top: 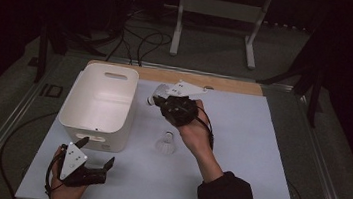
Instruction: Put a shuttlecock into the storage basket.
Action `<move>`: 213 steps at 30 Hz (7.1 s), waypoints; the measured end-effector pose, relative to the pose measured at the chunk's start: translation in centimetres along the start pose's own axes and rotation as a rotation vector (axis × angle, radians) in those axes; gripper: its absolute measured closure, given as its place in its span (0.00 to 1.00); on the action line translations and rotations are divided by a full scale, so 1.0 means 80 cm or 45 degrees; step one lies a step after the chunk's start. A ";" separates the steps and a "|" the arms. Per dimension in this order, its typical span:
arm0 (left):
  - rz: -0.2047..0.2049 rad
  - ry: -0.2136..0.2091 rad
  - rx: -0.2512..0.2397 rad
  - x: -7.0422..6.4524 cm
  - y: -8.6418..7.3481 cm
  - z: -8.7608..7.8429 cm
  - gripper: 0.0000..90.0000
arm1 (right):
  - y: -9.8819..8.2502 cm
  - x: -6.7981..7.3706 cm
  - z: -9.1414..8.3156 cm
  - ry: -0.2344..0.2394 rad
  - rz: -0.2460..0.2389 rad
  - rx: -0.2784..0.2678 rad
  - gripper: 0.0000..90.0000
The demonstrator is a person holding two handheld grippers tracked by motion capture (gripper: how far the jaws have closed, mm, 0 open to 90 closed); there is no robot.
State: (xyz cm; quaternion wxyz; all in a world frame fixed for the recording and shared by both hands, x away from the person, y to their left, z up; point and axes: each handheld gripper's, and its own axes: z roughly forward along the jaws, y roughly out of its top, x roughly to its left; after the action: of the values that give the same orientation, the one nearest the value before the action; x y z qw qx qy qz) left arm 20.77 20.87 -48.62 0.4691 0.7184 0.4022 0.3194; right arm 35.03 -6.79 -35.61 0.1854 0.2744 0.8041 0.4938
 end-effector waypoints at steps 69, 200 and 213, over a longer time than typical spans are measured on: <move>0.003 0.001 -0.005 0.000 0.000 -0.001 0.00 | 0.027 0.021 0.023 0.051 0.001 -0.046 0.99; 0.006 0.005 -0.008 0.000 0.000 -0.001 0.01 | 0.006 0.014 0.046 0.012 0.086 0.021 0.11; -0.001 0.003 -0.010 0.000 0.000 -0.001 0.01 | -0.003 0.007 0.044 -0.007 0.098 0.034 0.10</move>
State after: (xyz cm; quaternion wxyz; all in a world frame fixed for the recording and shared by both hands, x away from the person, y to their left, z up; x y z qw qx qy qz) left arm 20.66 20.89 -48.57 0.4716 0.7159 0.4019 0.3217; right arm 36.50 -4.08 -37.41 0.1649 0.3089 0.7988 0.4891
